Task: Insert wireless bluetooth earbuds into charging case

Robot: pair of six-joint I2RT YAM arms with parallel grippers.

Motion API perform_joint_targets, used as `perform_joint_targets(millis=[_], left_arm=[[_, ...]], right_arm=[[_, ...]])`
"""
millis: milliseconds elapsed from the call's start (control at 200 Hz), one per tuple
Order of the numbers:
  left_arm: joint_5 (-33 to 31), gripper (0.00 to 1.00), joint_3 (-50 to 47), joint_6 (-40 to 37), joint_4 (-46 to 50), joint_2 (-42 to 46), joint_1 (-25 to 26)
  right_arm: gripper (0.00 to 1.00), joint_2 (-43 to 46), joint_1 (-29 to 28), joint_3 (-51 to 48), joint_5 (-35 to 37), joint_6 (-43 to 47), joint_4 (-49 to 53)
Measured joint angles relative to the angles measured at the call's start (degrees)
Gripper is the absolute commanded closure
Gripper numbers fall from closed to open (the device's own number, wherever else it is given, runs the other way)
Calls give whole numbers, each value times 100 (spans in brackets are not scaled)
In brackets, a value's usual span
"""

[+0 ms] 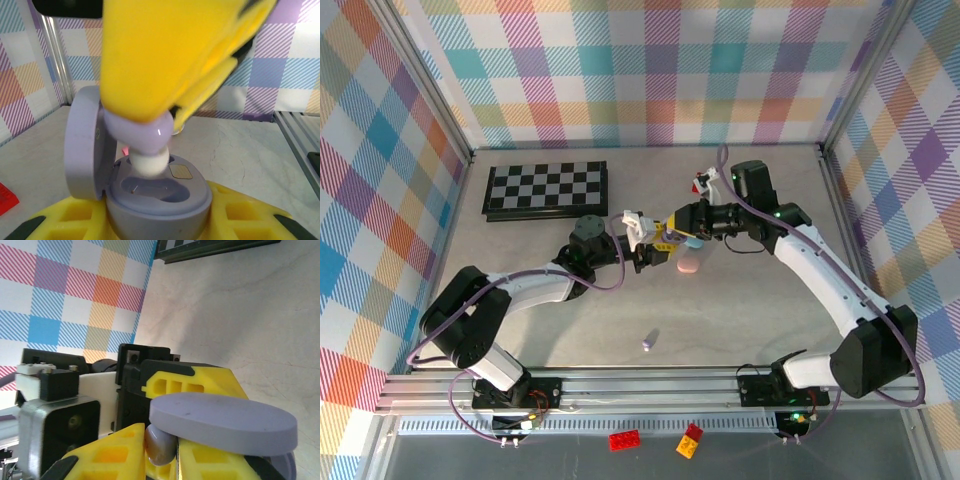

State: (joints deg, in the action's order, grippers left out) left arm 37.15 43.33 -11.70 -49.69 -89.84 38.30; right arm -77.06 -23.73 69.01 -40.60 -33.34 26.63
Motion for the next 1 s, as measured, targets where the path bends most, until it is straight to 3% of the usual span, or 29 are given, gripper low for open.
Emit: perform_joint_targets(millis=[605,1000], left_arm=[[-236,76,142,313,-149,-162,31],[-297,76,146,313,-120,-168,33]], right_arm=[[80,-83,-42,26,289,168,179],[60,-122,-101,166,396,208,304]])
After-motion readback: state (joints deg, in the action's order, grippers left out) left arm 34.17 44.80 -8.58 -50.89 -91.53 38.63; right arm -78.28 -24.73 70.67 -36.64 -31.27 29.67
